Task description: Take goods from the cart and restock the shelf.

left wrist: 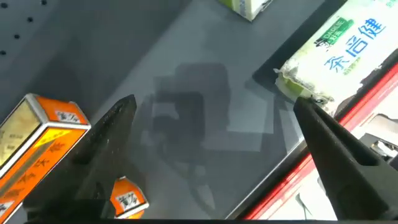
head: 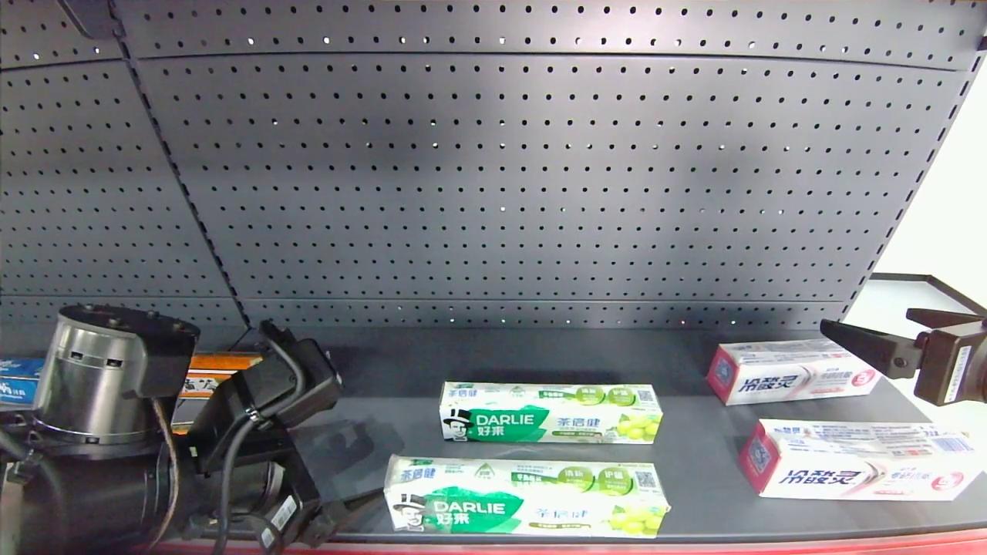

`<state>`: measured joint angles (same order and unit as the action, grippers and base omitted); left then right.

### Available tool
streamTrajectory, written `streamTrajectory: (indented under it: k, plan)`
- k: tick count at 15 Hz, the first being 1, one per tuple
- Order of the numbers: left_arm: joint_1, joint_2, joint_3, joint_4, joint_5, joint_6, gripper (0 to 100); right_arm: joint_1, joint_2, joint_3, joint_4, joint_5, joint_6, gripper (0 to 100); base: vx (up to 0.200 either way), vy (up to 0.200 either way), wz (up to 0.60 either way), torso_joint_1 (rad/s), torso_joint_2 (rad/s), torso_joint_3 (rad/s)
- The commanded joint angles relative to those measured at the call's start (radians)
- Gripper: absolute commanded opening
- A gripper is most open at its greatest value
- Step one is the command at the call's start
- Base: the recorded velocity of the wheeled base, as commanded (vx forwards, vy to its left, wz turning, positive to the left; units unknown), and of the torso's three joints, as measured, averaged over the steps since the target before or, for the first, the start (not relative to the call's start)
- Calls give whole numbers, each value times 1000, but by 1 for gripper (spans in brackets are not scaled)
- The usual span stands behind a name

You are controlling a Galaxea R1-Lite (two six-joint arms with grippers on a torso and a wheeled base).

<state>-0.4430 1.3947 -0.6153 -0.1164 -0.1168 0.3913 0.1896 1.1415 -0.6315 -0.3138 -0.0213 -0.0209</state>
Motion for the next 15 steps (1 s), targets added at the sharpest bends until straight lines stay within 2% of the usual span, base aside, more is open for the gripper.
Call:
streamTrajectory:
  k: [1,9,15]
  plan:
    - [-19,10,-9,0,-1,0,100,-1,1,-1,-1,0,-1,100,0,0,0,0,0,0]
    - [-72,17,-7,0,-7,0,100,1,0,15,-4,0,-1,100,0,0,0,0,0,0]
    - [-83,32,-11,-2,-7,0,100,1,-5,22,-4,0,-1,100,0,0,0,0,0,0]
